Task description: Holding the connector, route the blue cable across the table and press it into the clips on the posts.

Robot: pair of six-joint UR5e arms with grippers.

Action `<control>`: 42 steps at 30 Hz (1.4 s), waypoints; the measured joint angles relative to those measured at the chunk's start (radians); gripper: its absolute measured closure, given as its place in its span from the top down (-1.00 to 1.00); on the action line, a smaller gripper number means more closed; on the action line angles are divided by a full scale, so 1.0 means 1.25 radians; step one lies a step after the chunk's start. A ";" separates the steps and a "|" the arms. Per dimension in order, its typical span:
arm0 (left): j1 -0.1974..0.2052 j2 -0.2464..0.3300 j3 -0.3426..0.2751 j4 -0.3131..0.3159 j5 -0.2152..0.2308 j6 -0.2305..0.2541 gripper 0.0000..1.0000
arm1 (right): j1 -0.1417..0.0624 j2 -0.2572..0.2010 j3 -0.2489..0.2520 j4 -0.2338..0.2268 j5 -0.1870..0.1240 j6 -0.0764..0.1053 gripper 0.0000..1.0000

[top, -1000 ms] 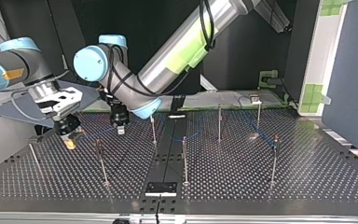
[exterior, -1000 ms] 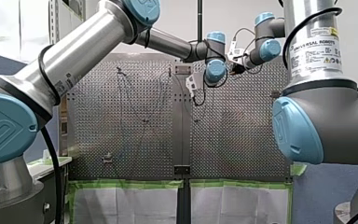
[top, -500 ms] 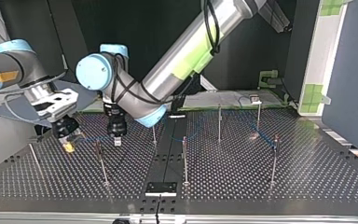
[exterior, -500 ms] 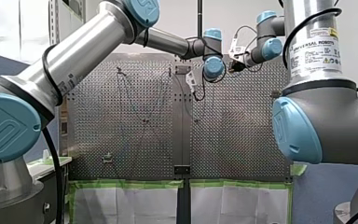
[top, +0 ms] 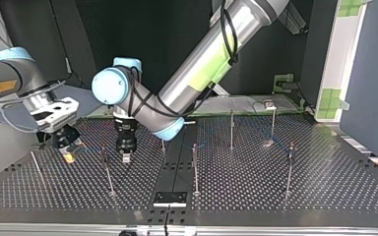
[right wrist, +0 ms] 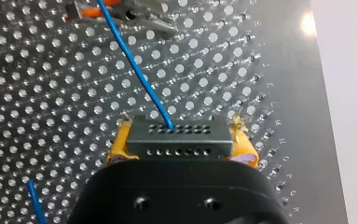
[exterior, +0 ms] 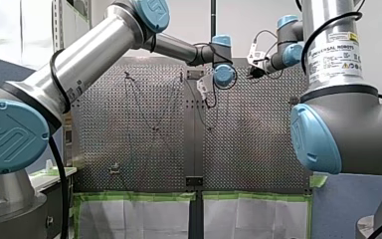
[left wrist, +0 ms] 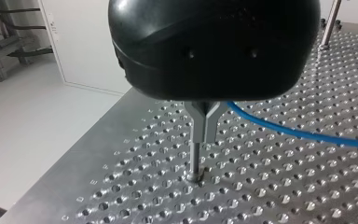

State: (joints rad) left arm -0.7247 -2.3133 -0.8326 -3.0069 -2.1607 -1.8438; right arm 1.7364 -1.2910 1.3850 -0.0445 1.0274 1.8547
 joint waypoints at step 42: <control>0.006 -0.015 0.000 -0.067 0.038 -0.028 1.00 | -0.044 0.022 -0.019 -0.006 -0.032 -0.006 -1.00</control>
State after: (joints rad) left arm -0.7169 -2.3316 -0.8326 -3.0902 -2.1133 -1.8789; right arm 1.6812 -1.2633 1.3615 -0.0523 0.9872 1.8472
